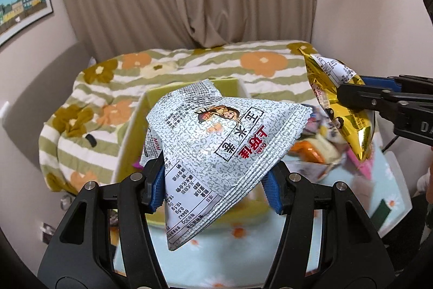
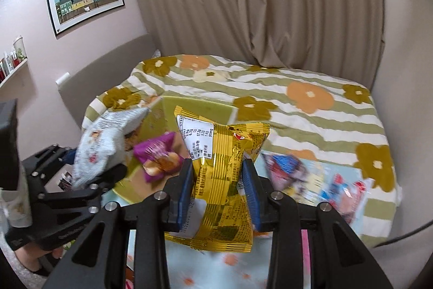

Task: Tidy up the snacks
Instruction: 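Carry the white bag with the left tool while the right tool carries the gold bag to the box, then release the white bag into the box with the left tool while the right tool drops the gold bag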

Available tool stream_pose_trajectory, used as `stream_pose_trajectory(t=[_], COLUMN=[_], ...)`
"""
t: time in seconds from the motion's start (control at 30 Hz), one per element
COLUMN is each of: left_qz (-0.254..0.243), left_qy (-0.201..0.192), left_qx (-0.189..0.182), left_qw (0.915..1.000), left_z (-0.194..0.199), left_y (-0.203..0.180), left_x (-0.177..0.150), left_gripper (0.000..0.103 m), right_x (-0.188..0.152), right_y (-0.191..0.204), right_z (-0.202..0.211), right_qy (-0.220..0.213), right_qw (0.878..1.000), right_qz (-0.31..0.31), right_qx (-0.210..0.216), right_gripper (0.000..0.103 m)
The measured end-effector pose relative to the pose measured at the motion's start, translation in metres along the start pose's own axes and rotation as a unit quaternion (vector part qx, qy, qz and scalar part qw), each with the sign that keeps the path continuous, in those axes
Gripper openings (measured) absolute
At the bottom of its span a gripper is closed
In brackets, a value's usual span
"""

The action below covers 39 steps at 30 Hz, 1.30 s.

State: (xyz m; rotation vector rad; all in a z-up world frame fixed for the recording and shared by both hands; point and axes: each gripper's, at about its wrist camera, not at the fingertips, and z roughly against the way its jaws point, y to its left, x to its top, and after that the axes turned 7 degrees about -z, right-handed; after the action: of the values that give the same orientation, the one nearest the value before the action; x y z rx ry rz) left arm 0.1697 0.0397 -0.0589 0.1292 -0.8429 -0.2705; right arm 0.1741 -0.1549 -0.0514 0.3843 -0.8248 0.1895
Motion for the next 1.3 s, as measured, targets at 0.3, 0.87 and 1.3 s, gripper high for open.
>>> stream_pose_trajectory(t=[0.3,0.87,1.3], left_qz=[-0.004,0.002,0.029], left_qy=[0.058,0.096,0.092], left_qx=[-0.037,-0.076,-0.041], left_qw=[0.9976,0.9925,0.9945], left_z=[-0.071,-0.093,-0.080], left_y=[0.045,0.069,0.109], left_x=[-0.010,-0.048,-0.047], left_gripper=[0.056,0.101,0.101], right_x=[0.010,-0.001,0.025], right_y=[0.038,0.040,0.071], right_z=[-0.062,-0.089,-0.142], right_qy=[0.033,0.064,0.110], right_qw=[0.999,0.994,0.993], right_qz=[-0.026,-0.080,-0.050], right_qx=[-0.002,-0.038,-0.011], right_gripper=[0.033,0.033,0.033])
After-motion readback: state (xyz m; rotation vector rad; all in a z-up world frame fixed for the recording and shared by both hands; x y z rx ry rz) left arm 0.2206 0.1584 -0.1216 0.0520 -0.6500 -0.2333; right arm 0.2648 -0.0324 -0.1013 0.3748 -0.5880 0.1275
